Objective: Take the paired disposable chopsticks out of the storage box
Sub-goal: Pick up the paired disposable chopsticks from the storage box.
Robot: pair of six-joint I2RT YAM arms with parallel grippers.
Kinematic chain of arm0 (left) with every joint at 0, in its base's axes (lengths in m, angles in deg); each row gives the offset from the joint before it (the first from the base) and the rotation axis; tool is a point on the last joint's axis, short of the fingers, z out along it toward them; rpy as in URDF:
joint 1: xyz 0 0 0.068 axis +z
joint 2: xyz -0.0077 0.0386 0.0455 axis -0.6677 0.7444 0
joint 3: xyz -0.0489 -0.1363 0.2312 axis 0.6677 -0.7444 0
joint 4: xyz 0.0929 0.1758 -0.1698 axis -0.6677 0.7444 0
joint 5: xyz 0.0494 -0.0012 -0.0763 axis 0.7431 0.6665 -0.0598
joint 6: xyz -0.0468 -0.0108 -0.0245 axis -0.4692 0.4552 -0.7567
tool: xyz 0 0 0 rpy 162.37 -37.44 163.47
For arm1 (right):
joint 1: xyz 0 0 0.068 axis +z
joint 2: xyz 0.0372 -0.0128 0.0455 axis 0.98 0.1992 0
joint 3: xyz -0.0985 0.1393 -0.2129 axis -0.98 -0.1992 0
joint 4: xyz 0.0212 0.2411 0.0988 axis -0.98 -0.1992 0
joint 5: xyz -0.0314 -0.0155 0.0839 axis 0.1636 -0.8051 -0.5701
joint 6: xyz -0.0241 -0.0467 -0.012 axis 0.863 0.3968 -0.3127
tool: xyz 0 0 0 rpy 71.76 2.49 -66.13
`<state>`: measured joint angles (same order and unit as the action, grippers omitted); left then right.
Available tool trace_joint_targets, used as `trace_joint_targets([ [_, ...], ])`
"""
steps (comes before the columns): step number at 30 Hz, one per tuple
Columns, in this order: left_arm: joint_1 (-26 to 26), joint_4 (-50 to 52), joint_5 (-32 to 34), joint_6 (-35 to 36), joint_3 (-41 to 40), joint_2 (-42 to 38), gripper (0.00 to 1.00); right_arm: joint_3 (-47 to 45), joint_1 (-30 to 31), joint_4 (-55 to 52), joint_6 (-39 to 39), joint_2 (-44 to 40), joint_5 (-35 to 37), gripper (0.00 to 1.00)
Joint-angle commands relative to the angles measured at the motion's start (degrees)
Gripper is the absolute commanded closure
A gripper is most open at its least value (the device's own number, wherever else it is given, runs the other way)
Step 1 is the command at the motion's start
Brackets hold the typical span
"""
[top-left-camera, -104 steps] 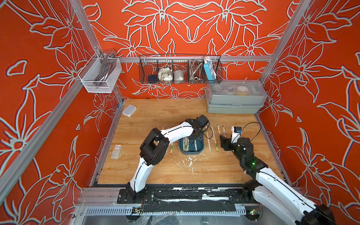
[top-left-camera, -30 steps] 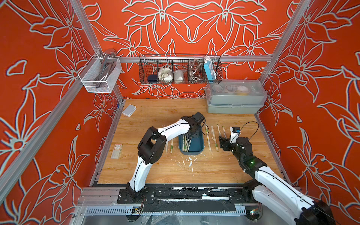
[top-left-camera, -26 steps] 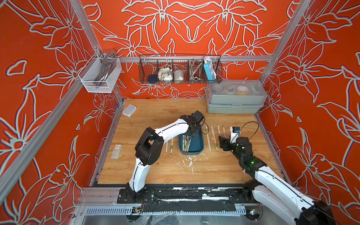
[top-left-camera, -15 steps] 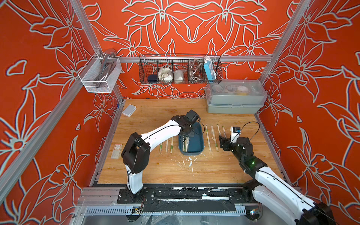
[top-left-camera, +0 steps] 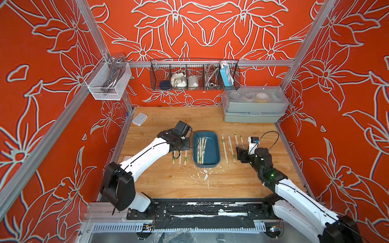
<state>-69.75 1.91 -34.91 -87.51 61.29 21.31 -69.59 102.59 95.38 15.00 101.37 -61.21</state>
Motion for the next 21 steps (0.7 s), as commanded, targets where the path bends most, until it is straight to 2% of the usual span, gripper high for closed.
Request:
trace_joint_targets([
  [1,2.13,-0.68,-0.72,2.38,-2.2,-2.77,1.0,0.84,0.3,1.0,-0.4,0.61,0.22,0.22],
  [4,4.99,-1.78,-2.85,3.59,-4.34,-3.25,1.0,0.84,0.31,0.99,-0.33,0.68,0.17,0.22],
  [8,4.68,-2.0,-4.54,3.26,-3.78,-1.77,0.95,0.62,0.33,1.56,-0.51,0.75,-0.34,0.22],
  [12,-0.48,-2.1,-2.18,2.8,-0.22,-0.37,0.85,0.8,0.36,1.87,-0.55,1.71,-0.59,0.22],
  [14,-3.06,-3.49,-2.63,1.62,1.53,0.65,0.75,0.97,0.36,1.96,-0.51,2.1,-0.87,0.22],
  [21,-8.42,-2.73,-3.9,0.08,12.13,13.85,0.69,1.3,0.34,1.97,-0.42,2.9,-1.07,0.22],
])
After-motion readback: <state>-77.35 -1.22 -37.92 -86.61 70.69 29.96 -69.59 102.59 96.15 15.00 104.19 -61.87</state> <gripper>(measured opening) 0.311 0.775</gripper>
